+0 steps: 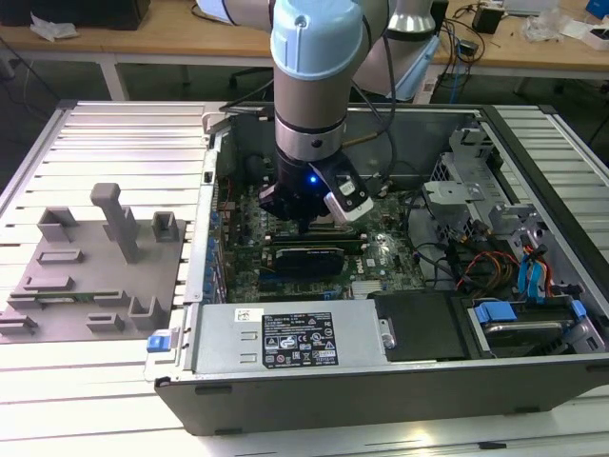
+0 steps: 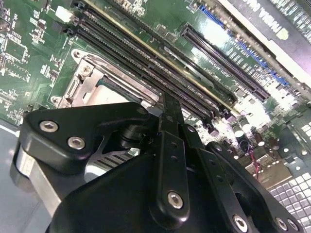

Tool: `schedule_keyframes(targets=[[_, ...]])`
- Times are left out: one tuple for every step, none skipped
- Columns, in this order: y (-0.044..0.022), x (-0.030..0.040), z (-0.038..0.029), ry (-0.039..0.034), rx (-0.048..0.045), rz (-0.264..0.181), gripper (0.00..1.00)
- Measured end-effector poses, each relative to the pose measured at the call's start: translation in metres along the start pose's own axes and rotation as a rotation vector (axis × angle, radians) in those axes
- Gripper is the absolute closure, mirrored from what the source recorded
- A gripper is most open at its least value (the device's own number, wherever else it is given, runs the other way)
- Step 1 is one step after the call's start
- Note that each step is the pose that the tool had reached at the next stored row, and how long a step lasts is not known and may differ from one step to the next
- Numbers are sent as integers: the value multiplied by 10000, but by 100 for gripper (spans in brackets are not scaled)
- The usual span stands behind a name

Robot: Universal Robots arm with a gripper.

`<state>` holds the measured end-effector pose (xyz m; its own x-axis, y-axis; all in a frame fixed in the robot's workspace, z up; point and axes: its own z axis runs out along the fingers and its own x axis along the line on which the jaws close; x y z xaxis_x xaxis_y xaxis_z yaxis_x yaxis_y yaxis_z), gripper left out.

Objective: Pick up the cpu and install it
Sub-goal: 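Install the second cpu locking lever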

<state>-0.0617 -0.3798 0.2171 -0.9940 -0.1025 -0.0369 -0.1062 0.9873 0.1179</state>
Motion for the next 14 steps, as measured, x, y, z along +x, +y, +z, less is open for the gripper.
schedule_keyframes(targets=[[0, 7, 11, -7, -36, 24, 89], [0, 16, 20, -13, -66, 48, 89], [-1, 23, 28, -18, -84, 68, 89], [-2, 35, 40, -22, -103, 105, 89], [-2, 43, 51, -29, -117, 143, 89], [-3, 49, 60, -35, -130, 179, 89], [-4, 55, 73, -47, -159, 261, 89], [-4, 62, 86, -66, -217, 350, 89], [-4, 66, 90, -75, -253, 396, 89], [-4, 71, 94, -85, -294, 441, 89], [-4, 79, 101, -98, -356, 510, 89], [-4, 83, 107, -108, -390, 556, 89], [-5, 91, 117, -124, -441, 637, 89], [-5, 95, 122, -132, -471, 680, 89]])
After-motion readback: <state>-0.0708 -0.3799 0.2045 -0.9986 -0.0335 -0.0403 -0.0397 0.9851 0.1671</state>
